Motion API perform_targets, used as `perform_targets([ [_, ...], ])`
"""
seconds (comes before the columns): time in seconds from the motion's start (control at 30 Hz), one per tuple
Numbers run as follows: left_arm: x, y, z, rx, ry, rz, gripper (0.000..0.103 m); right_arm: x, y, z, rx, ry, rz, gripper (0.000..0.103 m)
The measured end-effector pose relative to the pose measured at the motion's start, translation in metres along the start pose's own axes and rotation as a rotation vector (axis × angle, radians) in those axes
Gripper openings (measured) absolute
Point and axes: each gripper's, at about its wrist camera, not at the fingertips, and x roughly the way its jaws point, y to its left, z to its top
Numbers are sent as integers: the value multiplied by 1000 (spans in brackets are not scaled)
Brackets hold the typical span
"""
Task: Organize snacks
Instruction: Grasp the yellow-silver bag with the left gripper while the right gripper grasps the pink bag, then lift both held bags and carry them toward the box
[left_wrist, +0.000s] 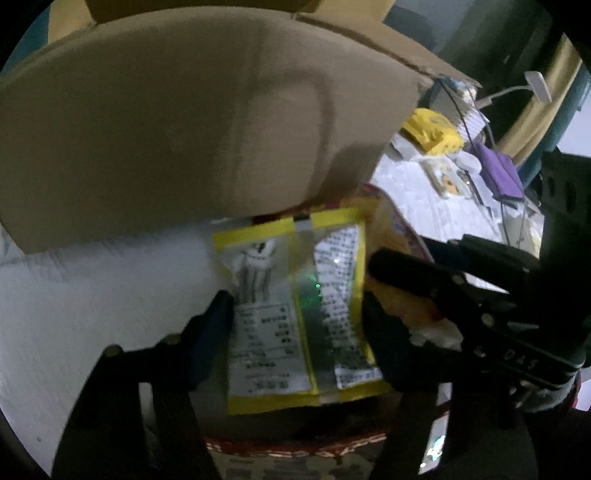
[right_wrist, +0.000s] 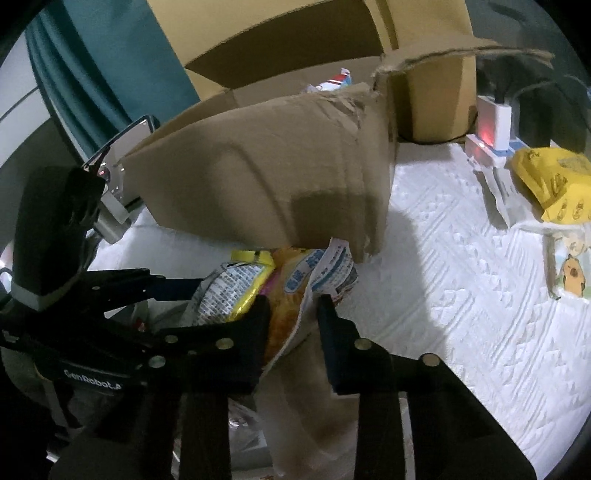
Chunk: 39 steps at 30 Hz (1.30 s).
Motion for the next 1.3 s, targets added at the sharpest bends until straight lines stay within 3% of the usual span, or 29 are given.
perform_targets([
  [0.13,-9,-6,-2,26,-24,-2,59,-6,8,0,-32,-16,-7,19],
  [0.4,-34,-10,-7,36,-82,-8,58,-24,24,-1,-81,-49,-30,10],
  [1.3,-143,7,-29,46,-301,30,58,-105,77,9,-174,-238,-127,7],
])
